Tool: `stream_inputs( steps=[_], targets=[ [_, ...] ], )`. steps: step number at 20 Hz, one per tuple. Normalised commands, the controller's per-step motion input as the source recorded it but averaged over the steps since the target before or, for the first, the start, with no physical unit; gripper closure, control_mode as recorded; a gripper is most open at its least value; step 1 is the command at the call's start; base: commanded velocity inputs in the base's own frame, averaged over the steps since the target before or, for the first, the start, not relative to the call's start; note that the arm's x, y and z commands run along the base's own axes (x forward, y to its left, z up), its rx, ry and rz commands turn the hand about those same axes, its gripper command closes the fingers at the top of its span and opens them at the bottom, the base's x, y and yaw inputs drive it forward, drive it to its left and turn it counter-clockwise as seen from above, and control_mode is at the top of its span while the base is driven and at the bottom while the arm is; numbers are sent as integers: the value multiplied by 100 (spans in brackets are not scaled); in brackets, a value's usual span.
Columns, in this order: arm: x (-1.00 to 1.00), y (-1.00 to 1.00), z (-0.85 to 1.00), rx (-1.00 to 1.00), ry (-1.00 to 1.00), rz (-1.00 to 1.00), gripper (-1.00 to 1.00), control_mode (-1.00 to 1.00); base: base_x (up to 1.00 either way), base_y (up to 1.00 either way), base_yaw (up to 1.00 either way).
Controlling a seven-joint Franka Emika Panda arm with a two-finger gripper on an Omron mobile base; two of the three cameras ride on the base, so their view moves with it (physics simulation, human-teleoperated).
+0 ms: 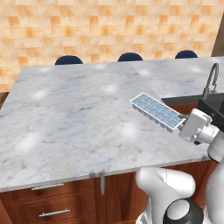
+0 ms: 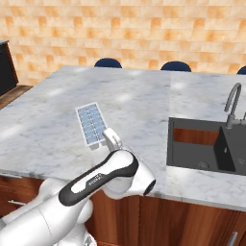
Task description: The ice cube tray has been filled with water. Take the tray and place it in the freezer to make ice. Close the freezer door after placing the tray.
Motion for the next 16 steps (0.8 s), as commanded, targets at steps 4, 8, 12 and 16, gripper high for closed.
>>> stream_inputs(
  steps=[4, 8, 12, 16],
  targets=[
    [26, 56, 6, 9, -1, 14, 100, -100, 0, 0, 0],
    [-1, 46, 45, 3, 0, 12, 100, -100, 0, 0, 0],
    [-29, 28, 57, 0, 0, 8, 100, -100, 0, 0, 0],
    [-17, 9, 10, 0, 0, 1, 100, -100, 0, 0, 0]
  ],
)
